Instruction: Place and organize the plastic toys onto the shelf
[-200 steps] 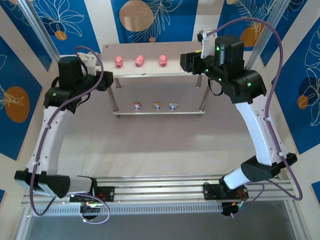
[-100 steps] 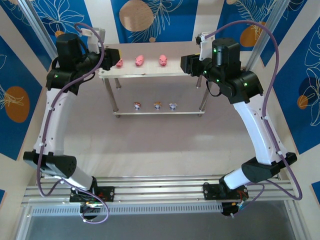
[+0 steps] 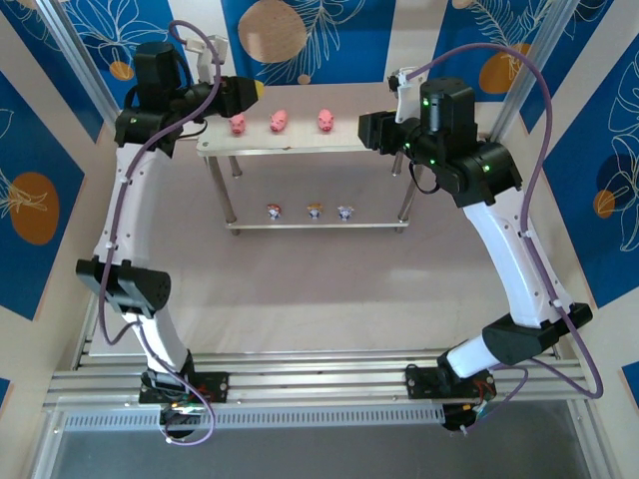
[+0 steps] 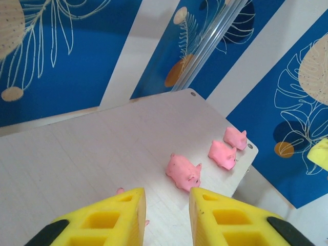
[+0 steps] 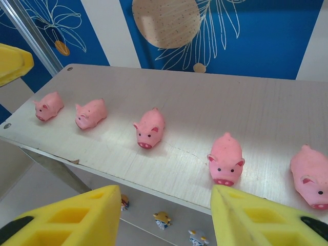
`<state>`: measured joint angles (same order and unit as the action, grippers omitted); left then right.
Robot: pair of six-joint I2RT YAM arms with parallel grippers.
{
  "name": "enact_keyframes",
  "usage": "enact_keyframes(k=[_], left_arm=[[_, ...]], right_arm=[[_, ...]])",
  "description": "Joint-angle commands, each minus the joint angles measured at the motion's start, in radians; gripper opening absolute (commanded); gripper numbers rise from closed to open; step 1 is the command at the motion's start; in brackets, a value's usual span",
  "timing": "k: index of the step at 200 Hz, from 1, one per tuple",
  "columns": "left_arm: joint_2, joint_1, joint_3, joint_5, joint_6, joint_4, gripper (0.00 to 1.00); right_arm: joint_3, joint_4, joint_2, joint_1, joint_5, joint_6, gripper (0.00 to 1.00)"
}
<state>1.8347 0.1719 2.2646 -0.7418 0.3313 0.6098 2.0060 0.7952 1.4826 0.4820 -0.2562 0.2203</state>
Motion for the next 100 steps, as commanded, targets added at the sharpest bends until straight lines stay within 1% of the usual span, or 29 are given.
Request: enact_keyframes(k=[1, 42, 80, 100], left_arm=[[0.037, 0.012, 0.095, -0.040, -0.021, 0.112, 0.30], [0.126, 0.034, 0.219, -0.039, -0.059, 0.247, 0.29], [0.143, 0.058, 0.232, 0.049, -0.152, 0.378, 0.29], [0.149, 0.070, 0.226, 0.089, -0.181, 0.402, 0.28]], right_arm=[[-0.007, -0.022, -0.018, -0.002, 0.019, 0.019, 0.50], [-0.013, -0.024, -0.022, 0.002, 0.019, 0.024, 0.50], [-0.028, -0.031, -0.039, 0.001, 0.013, 0.023, 0.50], [-0.043, -0.040, -0.047, 0.002, 0.015, 0.029, 0.50]])
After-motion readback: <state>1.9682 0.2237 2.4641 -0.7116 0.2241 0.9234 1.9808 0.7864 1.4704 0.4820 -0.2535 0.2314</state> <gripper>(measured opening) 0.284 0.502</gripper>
